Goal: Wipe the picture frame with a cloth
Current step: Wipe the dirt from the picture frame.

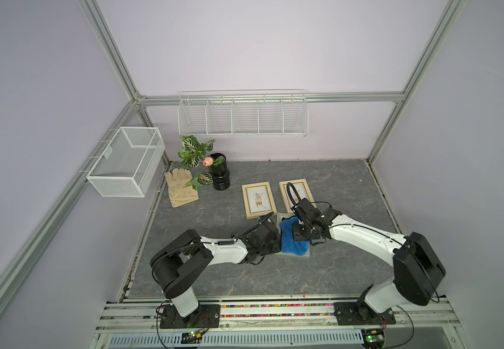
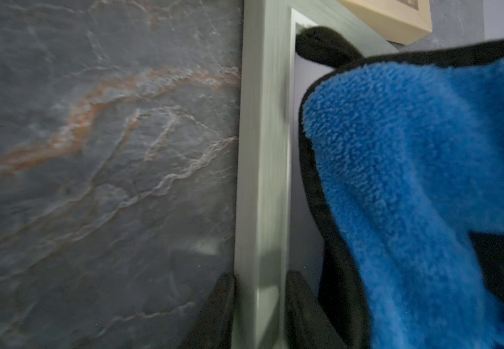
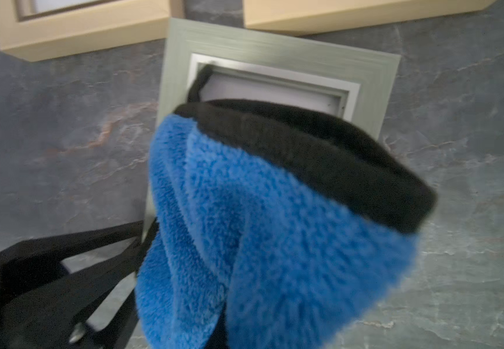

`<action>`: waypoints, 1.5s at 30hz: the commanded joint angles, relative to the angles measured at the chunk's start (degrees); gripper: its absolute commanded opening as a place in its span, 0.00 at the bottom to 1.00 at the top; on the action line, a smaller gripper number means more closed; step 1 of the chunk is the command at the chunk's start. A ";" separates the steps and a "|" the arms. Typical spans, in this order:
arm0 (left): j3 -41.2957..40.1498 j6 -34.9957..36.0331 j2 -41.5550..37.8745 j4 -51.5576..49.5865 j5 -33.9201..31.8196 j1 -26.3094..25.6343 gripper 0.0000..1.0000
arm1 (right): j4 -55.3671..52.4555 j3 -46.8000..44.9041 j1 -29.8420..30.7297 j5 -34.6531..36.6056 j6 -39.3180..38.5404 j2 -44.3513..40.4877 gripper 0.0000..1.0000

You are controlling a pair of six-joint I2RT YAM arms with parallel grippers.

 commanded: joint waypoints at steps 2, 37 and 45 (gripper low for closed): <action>-8.53 -0.48 11.39 -26.64 2.42 -0.35 0.33 | -1.09 4.03 -4.07 5.02 -3.88 3.08 0.07; -9.62 -1.72 10.68 -26.81 1.75 -0.35 0.32 | -0.06 19.52 0.70 3.91 -3.46 21.88 0.07; -10.09 -1.91 10.14 -26.52 1.83 -0.30 0.32 | -0.06 9.49 -5.75 7.01 -3.49 15.25 0.07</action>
